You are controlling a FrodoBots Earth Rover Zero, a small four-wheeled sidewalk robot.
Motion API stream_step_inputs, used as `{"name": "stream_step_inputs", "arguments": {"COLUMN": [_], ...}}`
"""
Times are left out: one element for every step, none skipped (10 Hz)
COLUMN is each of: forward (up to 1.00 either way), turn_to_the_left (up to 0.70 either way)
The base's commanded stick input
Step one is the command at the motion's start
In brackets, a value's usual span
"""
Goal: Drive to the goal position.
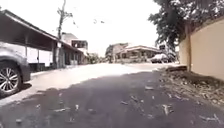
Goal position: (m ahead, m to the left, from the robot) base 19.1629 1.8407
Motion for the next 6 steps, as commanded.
{"name": "stream_step_inputs", "arguments": {"forward": [1.0,1.0,1.0,1.0,1.0,1.0], "turn_to_the_left": [0.0,0.0,0.0,0.0,0.0,0.0]}}
